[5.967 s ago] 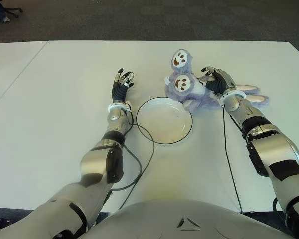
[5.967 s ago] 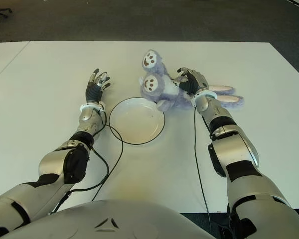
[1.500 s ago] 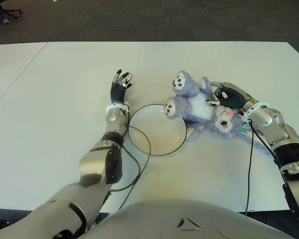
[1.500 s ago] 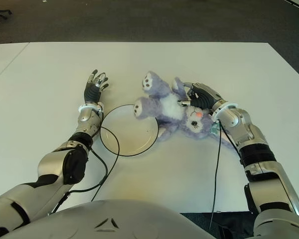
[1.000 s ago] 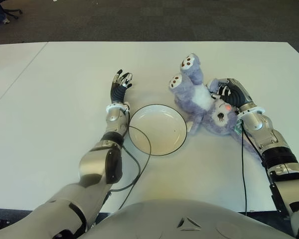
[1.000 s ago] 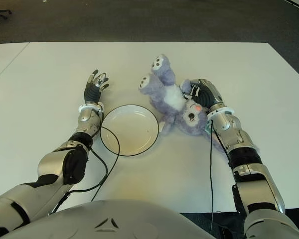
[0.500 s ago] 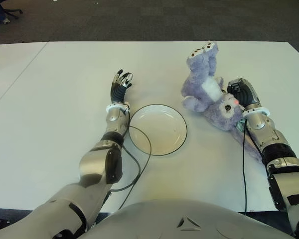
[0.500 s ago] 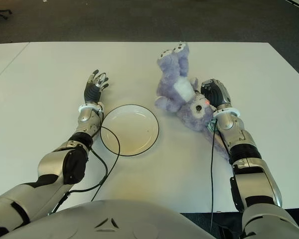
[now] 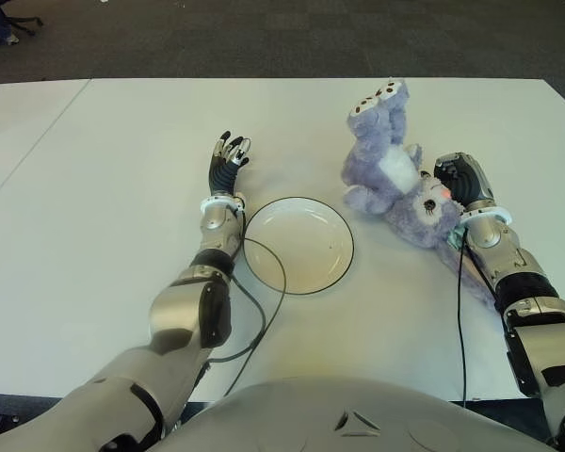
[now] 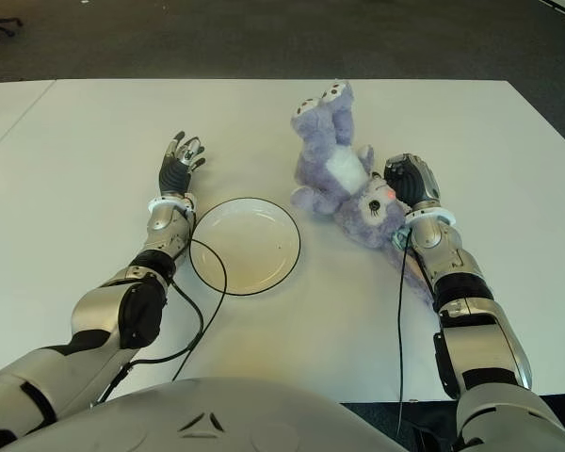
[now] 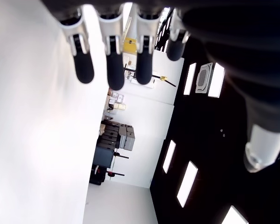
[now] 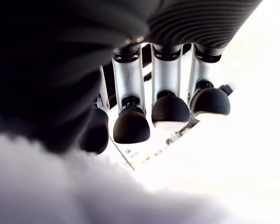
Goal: Put the doll into the plate.
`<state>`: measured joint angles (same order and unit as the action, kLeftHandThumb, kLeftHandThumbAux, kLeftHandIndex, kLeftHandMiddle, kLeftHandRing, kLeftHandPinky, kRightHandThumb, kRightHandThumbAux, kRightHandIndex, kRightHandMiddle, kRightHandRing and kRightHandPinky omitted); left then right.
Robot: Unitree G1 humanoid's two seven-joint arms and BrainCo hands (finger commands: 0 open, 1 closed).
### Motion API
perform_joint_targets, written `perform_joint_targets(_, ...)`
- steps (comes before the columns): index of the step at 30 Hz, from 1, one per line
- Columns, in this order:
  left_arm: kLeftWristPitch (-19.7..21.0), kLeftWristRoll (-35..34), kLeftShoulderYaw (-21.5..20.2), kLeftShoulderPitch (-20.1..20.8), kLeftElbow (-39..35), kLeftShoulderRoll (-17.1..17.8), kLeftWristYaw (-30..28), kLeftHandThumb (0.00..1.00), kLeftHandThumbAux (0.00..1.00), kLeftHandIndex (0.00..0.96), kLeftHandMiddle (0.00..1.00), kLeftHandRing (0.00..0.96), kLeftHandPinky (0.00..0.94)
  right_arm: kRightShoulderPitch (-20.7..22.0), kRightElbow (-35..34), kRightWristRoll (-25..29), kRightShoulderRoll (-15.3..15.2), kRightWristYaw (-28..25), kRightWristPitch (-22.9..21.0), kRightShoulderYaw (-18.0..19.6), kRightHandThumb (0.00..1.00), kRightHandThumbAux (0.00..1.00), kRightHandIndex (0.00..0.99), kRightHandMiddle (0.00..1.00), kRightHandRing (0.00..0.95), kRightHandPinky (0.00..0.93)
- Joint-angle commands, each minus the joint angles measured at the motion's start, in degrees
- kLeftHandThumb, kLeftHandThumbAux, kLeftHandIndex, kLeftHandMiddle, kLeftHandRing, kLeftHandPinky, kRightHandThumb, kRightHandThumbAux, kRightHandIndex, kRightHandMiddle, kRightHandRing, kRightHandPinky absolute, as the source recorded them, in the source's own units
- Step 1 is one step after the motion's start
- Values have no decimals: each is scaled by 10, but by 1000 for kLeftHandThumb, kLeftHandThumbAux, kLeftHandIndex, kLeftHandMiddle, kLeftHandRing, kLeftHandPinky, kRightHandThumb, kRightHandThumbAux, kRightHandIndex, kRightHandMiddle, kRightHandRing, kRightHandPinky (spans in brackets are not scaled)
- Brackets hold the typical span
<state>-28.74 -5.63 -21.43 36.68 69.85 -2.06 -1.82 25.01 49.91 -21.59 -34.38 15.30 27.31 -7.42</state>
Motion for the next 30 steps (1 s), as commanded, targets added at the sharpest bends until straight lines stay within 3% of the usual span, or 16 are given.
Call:
perform_joint_targets(1,56,-6,-8,-119,72,-8,-4,0,576,103,198,217,219,2,23,-8,17,5,0,-4,464,743,717,845,853,825)
perform_joint_targets(13,57,-11,-13,-119,72,-9,-10,0,564,116,217,229,218,7,26,-7,12,15,6,-2,459,742,715,844,852,827)
perform_joint_targets(30,59,-13,-16,-117,72,-12,-7,0,585,128,234,241,228,6,-32,1,4,14,4,16,482,729,728,853,854,833)
